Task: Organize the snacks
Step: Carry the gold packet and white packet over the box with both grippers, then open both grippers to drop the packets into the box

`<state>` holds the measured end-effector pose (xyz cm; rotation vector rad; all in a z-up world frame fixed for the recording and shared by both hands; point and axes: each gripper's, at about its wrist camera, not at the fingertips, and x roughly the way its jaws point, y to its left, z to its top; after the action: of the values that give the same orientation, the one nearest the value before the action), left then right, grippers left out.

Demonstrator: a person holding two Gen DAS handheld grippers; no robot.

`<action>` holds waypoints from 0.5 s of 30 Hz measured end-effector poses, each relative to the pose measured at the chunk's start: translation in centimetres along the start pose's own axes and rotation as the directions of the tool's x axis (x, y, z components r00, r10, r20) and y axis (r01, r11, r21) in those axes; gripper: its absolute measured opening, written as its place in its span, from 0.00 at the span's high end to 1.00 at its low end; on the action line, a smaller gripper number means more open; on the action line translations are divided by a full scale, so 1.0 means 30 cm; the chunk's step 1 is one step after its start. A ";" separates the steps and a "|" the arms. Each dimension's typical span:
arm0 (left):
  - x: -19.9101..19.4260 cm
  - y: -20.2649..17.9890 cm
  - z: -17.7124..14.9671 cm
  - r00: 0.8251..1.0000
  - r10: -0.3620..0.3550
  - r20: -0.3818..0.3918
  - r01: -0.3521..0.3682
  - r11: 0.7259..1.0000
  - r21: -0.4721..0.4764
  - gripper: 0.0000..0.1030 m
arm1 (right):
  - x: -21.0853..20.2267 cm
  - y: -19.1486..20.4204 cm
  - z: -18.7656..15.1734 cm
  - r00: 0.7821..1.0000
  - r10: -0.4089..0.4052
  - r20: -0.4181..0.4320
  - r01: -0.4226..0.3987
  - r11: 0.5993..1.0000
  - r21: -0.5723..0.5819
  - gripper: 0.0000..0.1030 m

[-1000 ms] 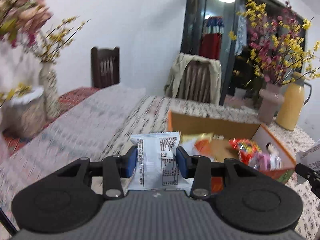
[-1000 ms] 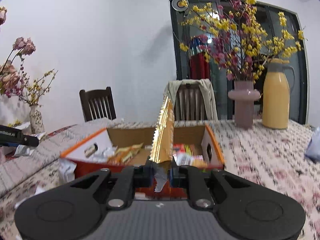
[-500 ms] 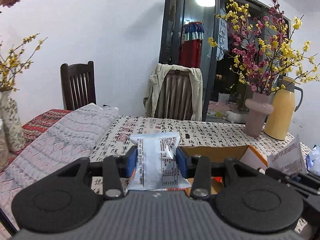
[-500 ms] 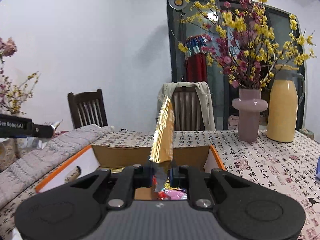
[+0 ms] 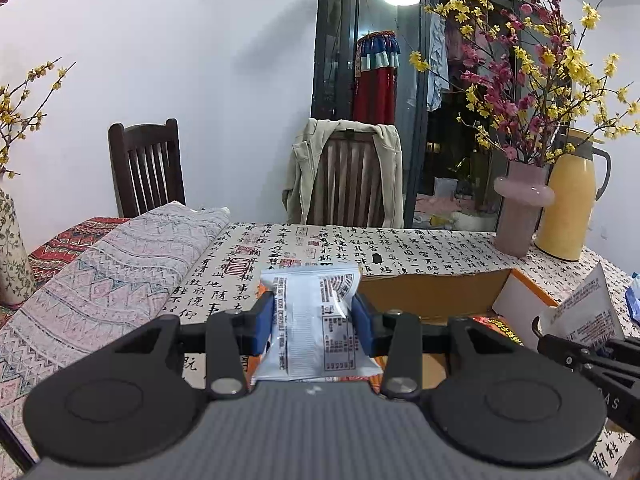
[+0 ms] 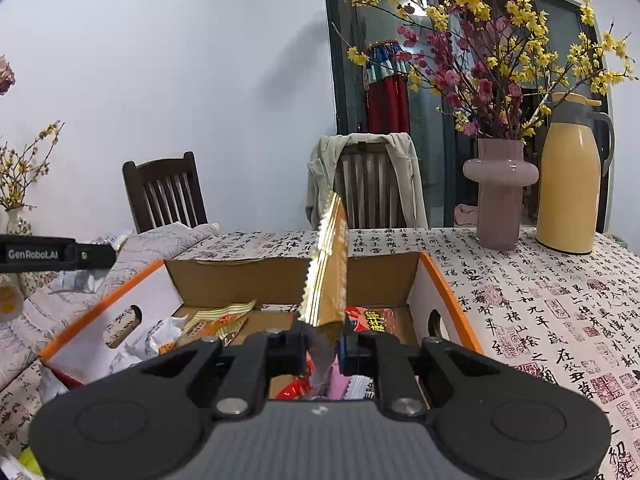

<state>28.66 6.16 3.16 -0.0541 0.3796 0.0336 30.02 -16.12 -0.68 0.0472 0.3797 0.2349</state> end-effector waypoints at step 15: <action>-0.110 0.037 0.009 0.988 0.033 0.151 -0.022 0.997 -0.073 0.00 | -0.064 -0.011 0.002 0.995 -0.055 0.087 0.052 0.998 0.033 0.00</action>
<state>25.64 7.22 4.58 -0.1162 0.2263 0.0778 28.38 -16.90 0.04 0.0771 0.2962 0.1733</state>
